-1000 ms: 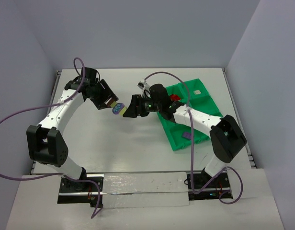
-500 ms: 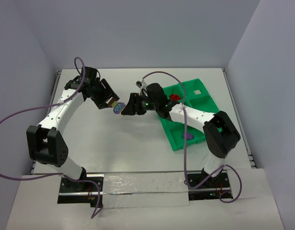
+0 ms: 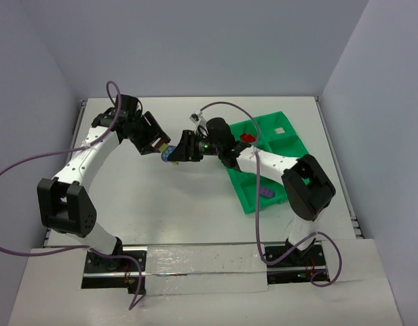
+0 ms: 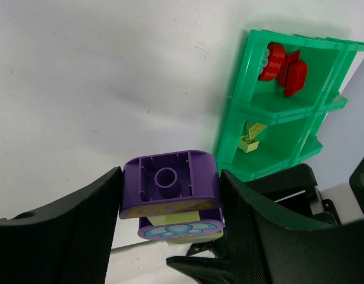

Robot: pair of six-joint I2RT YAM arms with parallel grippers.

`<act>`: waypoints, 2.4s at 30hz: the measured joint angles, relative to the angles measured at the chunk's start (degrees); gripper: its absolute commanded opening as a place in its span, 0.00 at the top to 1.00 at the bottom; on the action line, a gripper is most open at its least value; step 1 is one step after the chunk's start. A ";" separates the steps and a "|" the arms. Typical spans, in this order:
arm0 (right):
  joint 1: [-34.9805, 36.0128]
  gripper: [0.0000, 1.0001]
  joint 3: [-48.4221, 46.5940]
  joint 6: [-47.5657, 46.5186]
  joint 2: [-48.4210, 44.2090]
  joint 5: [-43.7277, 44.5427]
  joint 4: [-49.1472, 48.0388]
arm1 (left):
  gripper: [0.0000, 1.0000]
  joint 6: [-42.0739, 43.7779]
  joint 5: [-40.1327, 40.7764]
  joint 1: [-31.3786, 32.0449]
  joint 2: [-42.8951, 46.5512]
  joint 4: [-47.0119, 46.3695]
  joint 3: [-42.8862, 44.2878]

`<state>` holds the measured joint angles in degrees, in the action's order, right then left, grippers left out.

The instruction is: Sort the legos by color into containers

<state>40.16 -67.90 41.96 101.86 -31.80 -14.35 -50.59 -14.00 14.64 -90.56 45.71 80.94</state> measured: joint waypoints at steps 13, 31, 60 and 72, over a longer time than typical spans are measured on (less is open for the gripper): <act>-0.09 1.00 -0.10 2.81 0.73 -0.84 -1.34 | 0.42 0.51 -0.17 0.00 0.22 -0.07 0.05; -0.02 1.00 -0.10 0.19 0.73 0.97 -0.85 | 0.20 0.64 -0.54 0.50 0.87 2.12 -0.06; -0.04 1.00 -0.08 -0.49 0.71 0.97 -0.87 | 0.27 -2.21 0.55 1.24 0.52 0.24 -0.84; -0.02 1.00 -0.08 -0.48 0.68 0.83 -0.70 | 0.26 -1.85 0.88 1.71 -0.86 -0.13 -0.84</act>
<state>40.14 -67.99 41.48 102.54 -30.97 -15.05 -52.44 -13.12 16.34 -91.43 45.58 80.09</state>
